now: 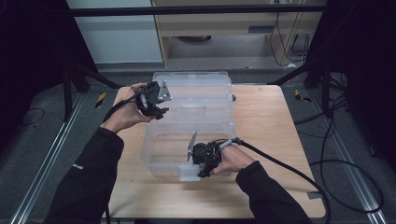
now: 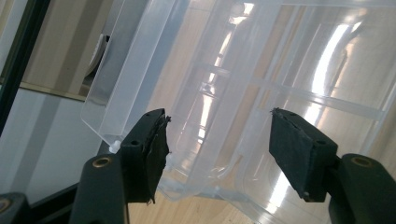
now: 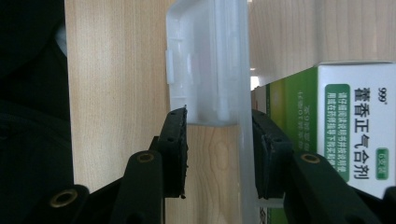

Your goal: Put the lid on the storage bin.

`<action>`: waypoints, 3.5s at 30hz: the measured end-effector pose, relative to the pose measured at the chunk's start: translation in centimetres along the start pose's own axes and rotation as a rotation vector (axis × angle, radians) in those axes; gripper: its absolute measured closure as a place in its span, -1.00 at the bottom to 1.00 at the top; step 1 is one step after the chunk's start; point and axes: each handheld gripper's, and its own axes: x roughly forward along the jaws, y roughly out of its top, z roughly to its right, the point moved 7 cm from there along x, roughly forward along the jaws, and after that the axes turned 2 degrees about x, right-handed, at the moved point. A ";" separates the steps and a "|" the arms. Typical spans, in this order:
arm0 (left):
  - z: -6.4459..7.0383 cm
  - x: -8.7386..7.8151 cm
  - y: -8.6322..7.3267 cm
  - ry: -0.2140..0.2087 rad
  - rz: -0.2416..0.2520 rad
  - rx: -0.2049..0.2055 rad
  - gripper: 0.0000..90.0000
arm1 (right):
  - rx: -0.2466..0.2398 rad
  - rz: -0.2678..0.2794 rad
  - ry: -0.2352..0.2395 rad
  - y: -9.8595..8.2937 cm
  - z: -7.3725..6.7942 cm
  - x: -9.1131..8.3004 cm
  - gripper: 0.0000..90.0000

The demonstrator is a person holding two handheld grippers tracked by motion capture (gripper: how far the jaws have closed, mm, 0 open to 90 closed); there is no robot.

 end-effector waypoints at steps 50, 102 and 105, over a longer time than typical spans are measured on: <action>1.1 3.8 2.2 -0.037 -0.123 0.276 0.38 | -0.002 0.016 -0.002 0.0 -0.1 0.0 0.37; 3.6 -0.3 2.9 -0.042 -0.107 0.365 0.83 | 0.029 0.038 -0.037 0.0 -0.1 0.1 0.40; 3.9 -0.6 2.9 -0.037 -0.099 0.363 0.84 | 0.030 0.043 -0.039 0.0 -0.2 0.1 0.40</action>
